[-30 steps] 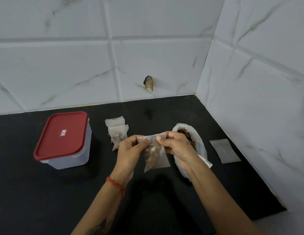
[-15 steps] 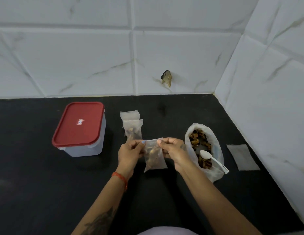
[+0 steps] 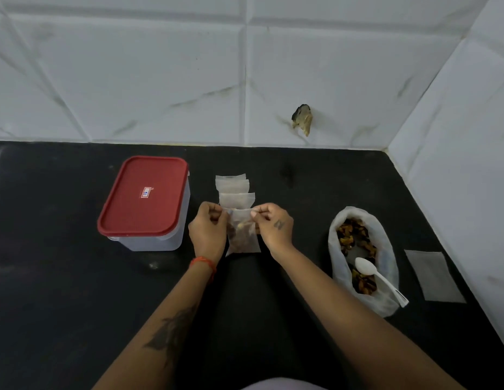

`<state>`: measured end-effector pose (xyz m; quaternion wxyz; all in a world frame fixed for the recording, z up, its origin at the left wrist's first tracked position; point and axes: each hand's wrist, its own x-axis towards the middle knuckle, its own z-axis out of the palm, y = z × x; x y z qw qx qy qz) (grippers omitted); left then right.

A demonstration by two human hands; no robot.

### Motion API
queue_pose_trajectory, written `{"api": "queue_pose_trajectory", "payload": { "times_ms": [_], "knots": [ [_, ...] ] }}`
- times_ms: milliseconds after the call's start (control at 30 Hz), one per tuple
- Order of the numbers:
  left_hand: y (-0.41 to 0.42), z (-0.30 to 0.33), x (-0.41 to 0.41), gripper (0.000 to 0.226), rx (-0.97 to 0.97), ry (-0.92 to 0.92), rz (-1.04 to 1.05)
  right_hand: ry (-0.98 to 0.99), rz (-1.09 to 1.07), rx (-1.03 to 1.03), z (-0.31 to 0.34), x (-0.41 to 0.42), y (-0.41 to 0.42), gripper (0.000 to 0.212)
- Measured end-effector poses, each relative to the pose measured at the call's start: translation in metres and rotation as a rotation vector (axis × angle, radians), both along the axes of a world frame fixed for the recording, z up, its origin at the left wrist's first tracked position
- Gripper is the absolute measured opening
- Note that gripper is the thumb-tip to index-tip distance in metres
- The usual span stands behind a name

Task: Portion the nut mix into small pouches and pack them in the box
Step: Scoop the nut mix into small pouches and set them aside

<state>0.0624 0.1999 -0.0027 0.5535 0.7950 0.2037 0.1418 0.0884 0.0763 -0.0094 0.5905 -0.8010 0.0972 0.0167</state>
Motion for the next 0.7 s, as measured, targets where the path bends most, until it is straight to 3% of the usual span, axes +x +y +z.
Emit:
{"api": "queue_pose_trajectory", "payload": {
  "times_ms": [200, 300, 367, 467, 567, 700],
  "knots": [
    [0.001, -0.009, 0.006, 0.009, 0.048, -0.002, 0.023, -0.064, -0.054, -0.07, -0.006, 0.001, 0.004, 0.011],
    [0.002, -0.012, 0.0, 0.008, 0.131, -0.044, 0.008, -0.245, -0.033, -0.208, -0.011, -0.011, 0.004, 0.027],
    [0.001, -0.014, -0.01, 0.02, 0.242, -0.122, -0.048, -0.432, 0.014, -0.325, -0.021, -0.024, 0.005, 0.035],
    [-0.005, -0.022, -0.027, 0.038, 0.567, -0.232, -0.225, -0.601, 0.186, -0.543, -0.038, -0.036, 0.004, 0.043],
    [-0.003, -0.039, -0.033, 0.051, 0.822, -0.17, -0.418, -0.592, 0.386, -0.7, -0.048, -0.037, 0.0, 0.049],
    [0.005, -0.048, -0.033, 0.056, 0.917, -0.06, -0.476, -0.49, 0.542, -0.768, -0.045, -0.035, -0.003, 0.055]
  ]
}}
